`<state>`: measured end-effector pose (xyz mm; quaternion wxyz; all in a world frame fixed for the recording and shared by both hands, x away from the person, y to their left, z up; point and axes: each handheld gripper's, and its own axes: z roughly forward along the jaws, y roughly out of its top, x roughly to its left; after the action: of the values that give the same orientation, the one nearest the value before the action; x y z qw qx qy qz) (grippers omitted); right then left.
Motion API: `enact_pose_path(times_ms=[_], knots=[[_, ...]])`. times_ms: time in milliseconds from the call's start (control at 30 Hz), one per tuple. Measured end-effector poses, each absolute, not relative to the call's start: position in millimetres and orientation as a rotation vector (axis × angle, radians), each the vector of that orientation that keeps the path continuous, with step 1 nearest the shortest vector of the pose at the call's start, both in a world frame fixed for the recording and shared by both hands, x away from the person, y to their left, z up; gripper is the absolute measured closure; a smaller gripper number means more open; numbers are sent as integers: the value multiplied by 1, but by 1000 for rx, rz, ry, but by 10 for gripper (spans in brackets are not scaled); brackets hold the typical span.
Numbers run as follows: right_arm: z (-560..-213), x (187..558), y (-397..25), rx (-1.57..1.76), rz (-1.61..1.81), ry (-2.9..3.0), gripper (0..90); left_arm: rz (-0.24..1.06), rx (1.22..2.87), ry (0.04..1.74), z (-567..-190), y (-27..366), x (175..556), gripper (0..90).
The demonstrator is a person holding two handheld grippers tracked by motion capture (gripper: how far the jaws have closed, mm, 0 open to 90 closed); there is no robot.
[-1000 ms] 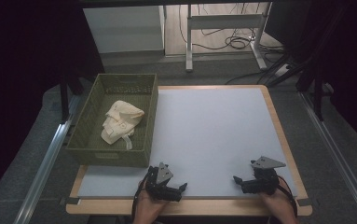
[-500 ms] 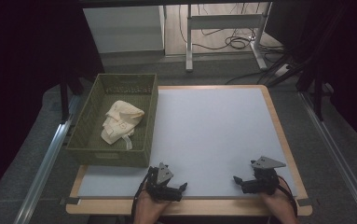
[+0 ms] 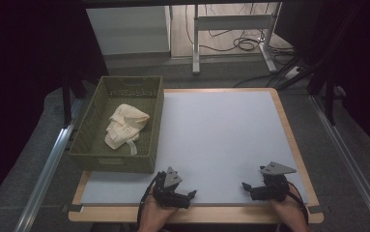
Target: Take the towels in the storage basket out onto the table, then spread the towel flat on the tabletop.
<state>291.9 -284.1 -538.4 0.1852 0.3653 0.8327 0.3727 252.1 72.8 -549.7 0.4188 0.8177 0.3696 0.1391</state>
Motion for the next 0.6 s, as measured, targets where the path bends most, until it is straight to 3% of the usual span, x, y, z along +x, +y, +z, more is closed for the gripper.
enact_pose_path(times_ms=[600], knots=[[-539,292,-284,1025,1051,2345,39,336,2096,893,-532,68,260,44]])
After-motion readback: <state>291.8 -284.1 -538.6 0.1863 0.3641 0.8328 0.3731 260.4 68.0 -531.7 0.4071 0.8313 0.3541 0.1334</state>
